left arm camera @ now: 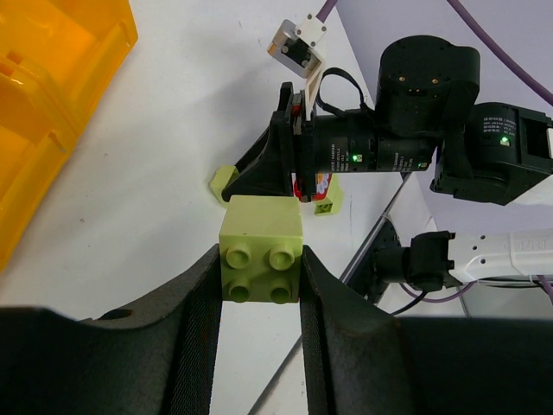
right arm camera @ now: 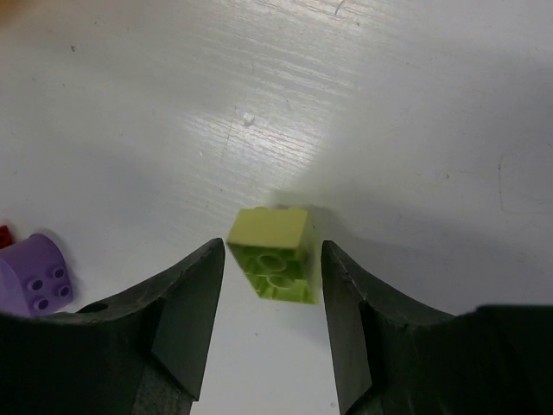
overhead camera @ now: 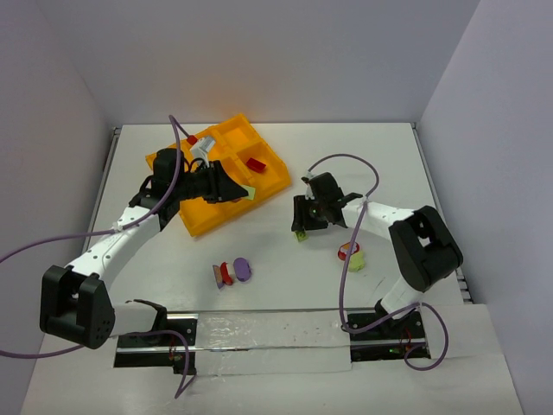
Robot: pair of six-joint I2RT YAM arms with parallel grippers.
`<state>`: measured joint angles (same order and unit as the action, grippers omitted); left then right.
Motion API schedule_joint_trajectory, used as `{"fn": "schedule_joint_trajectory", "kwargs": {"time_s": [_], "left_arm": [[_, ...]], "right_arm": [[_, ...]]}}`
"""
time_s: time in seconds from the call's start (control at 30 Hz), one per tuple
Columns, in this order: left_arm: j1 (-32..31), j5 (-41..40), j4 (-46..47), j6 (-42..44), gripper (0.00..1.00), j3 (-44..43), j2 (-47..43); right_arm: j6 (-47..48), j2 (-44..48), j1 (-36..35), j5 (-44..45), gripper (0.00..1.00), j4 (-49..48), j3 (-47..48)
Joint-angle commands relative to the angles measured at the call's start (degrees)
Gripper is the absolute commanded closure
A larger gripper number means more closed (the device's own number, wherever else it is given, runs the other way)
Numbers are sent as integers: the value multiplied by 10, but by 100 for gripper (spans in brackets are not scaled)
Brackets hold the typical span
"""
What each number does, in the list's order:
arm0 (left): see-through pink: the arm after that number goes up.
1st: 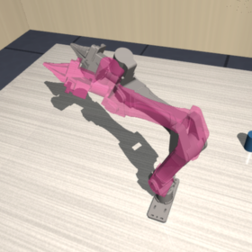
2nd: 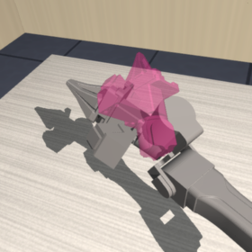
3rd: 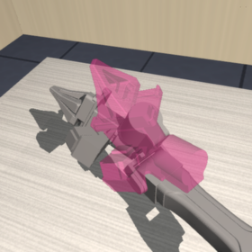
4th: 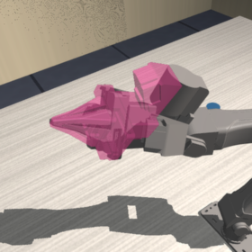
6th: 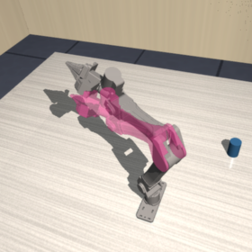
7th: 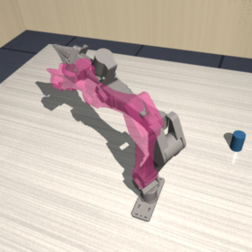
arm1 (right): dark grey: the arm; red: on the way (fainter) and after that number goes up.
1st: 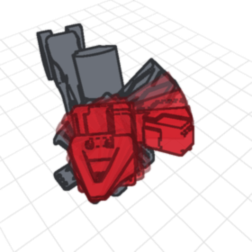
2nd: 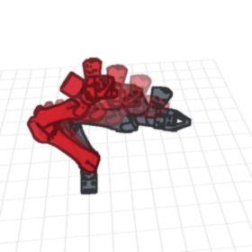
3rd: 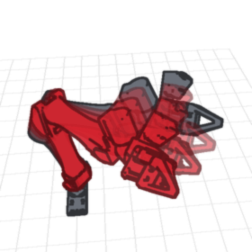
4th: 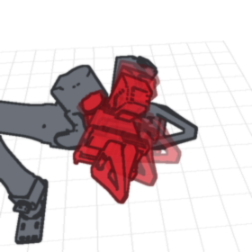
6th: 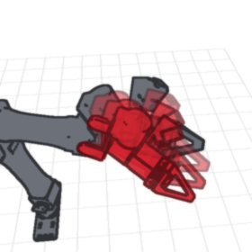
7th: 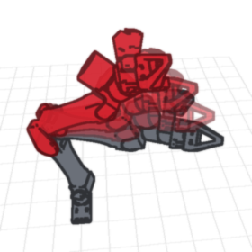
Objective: Sort the legos into containers by color
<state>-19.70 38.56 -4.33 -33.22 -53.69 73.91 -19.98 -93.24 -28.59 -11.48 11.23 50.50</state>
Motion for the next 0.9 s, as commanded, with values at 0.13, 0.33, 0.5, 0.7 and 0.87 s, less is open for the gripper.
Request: {"fn": "schedule_joint_trajectory", "kwargs": {"time_s": [0.13,0.33,0.5,0.7,0.87], "left_arm": [[3,28,4,7,100,-12,-6],[4,114,13,22,100,-15,0],[3,161,13,28,100,-19,3],[4,169,24,16,100,-19,4],[3,173,30,9,100,-17,4]], "right_arm": [[17,101,-5,20,43,40,64],[78,199,-6,-104,45,-39,44],[175,242,-36,-141,45,-58,32],[302,279,-106,-108,46,-126,-23],[371,283,-172,-12,45,-165,-40]]}}
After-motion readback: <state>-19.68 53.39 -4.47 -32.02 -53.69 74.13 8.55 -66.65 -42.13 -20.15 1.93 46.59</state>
